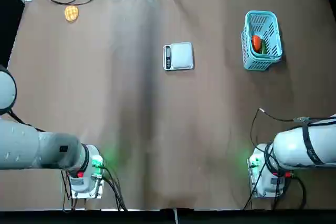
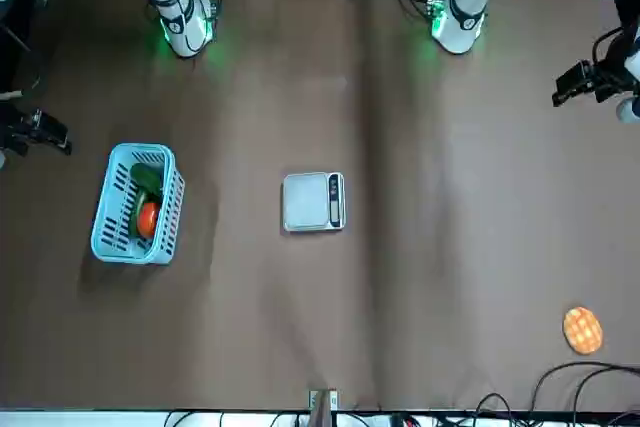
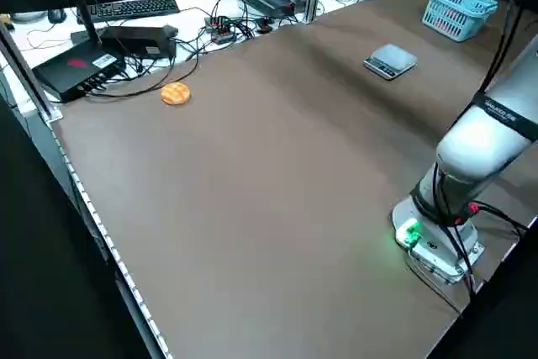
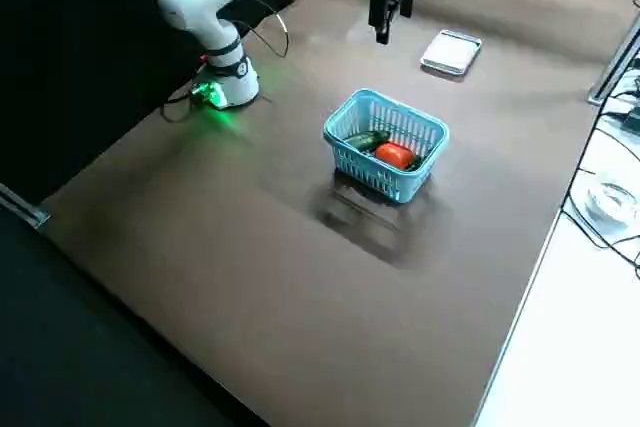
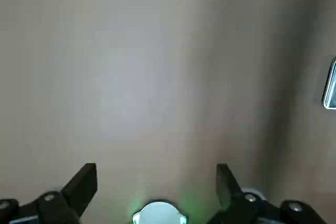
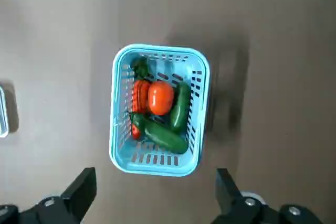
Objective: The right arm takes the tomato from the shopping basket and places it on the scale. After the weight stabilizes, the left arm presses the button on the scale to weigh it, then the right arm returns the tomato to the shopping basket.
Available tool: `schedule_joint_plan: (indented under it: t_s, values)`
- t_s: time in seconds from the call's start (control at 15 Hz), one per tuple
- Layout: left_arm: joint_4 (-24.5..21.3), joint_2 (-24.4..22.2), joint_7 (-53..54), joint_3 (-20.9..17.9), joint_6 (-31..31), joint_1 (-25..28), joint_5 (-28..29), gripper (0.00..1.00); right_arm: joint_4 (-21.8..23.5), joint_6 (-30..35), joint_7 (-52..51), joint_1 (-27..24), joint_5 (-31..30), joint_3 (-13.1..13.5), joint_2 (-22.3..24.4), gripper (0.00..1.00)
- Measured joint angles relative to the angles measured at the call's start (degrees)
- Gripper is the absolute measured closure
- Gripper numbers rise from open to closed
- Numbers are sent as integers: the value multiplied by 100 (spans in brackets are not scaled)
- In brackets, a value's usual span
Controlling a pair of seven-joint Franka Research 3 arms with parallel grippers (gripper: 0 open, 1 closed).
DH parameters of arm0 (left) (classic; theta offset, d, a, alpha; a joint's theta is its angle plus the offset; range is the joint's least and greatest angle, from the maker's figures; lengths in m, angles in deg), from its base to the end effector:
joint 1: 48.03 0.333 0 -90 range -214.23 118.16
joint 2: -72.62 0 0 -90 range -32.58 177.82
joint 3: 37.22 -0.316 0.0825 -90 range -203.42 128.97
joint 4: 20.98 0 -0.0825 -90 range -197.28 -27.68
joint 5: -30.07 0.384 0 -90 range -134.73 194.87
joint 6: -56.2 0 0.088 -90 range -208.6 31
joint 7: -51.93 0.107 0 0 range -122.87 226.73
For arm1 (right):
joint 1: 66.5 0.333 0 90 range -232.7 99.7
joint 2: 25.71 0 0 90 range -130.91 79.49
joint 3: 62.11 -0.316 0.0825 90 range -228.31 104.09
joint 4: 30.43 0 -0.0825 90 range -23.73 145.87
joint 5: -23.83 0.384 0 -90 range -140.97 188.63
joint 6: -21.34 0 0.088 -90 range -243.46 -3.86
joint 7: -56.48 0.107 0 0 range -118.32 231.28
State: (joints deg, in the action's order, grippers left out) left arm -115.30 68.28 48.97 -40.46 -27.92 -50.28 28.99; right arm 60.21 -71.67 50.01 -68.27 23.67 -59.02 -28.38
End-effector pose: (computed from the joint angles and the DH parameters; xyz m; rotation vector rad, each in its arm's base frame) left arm 0.5189 0.0079 0.6215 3.1144 0.1053 -0.1603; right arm 0.5707 -0.0481 0.5976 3.1365 0.0444 -0.0089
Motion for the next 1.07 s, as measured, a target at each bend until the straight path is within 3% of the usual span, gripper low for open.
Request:
schedule_joint_plan:
  t_s: [0.67,1.07]
  values:
    - [-14,2,-11,0,20,7,0,0,88,-224,0,0,0,-1,-12,0]
    - [-18,13,-12,-1,24,10,0,0,792,-1227,2,131,0,-53,-69,0]
